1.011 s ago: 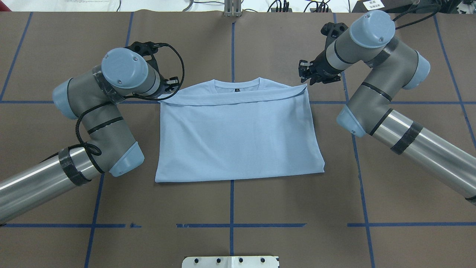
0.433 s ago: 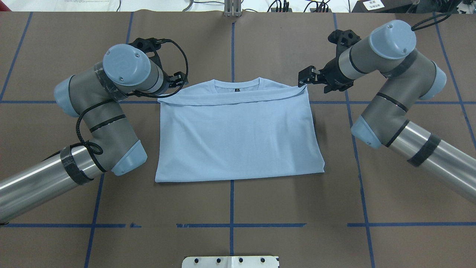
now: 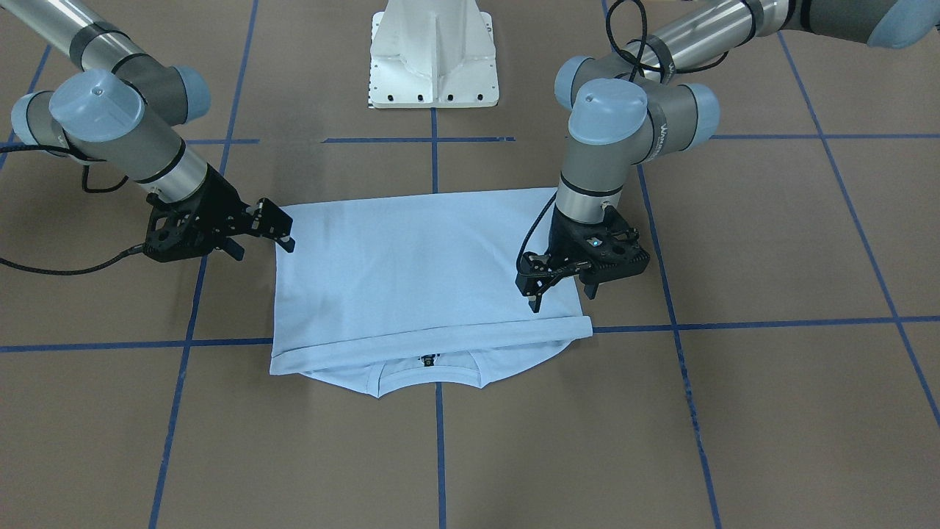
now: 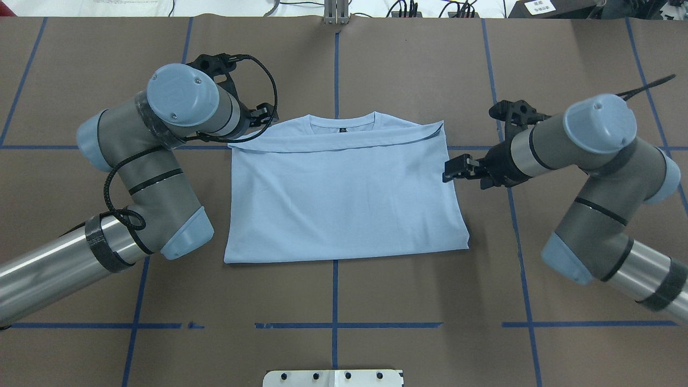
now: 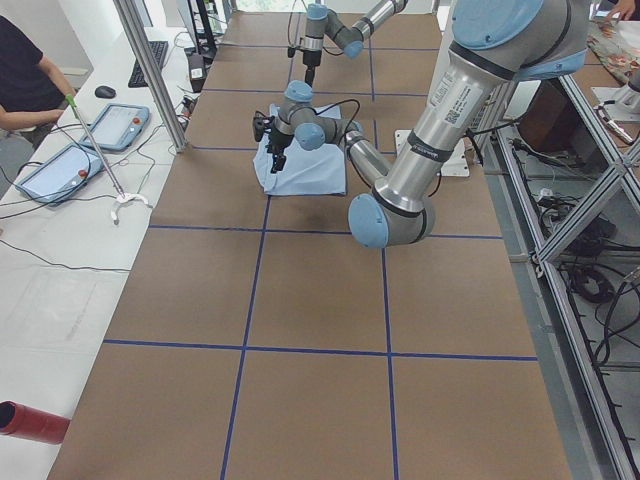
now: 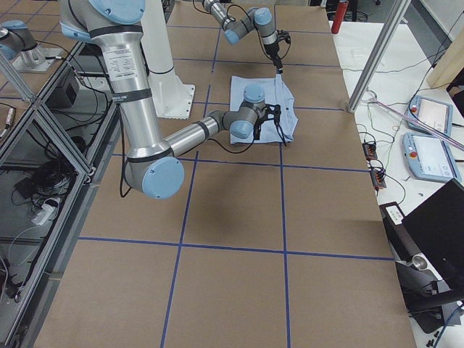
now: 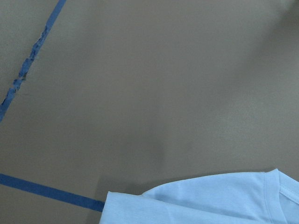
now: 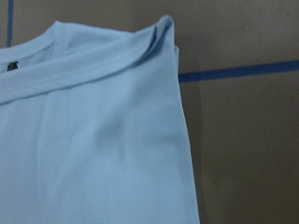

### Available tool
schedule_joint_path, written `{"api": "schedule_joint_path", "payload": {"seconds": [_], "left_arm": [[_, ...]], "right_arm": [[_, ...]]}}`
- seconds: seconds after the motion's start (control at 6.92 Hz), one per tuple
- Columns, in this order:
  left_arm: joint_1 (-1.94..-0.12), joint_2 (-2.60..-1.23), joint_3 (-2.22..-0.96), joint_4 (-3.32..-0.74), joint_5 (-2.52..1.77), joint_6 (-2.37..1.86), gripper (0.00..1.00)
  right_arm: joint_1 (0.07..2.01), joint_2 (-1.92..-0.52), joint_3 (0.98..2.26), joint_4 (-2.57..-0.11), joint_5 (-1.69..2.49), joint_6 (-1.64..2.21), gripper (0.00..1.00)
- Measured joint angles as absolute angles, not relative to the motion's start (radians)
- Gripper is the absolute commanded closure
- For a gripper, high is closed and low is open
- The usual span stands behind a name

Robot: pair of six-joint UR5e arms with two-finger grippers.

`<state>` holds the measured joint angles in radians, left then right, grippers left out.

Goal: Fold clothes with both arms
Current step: 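Grasp the folded shirt edge with the right gripper and drag it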

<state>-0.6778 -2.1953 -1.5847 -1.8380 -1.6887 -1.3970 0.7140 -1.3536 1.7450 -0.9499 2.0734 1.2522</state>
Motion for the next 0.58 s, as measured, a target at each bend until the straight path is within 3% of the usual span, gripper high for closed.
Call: {"api": "schedule_joint_path", "payload": {"seconds": [0.14, 0.29, 0.58], "left_arm": [[-0.673, -2.194, -1.591, -1.838, -1.689, -1.400, 0.00], [-0.670, -2.192, -1.593, -1.838, -1.689, -1.401, 0.00], [-0.665, -2.190, -1.594, -1.840, -1.688, -1.402, 0.00]], "right_arm": [[0.659, -1.402, 1.778, -0.951, 2.028, 1.254, 0.04], [0.606, -1.421, 1.784, -0.951, 1.979, 1.255, 0.17], [0.557, -1.425, 1.780, -0.951, 1.941, 1.254, 1.00]]}}
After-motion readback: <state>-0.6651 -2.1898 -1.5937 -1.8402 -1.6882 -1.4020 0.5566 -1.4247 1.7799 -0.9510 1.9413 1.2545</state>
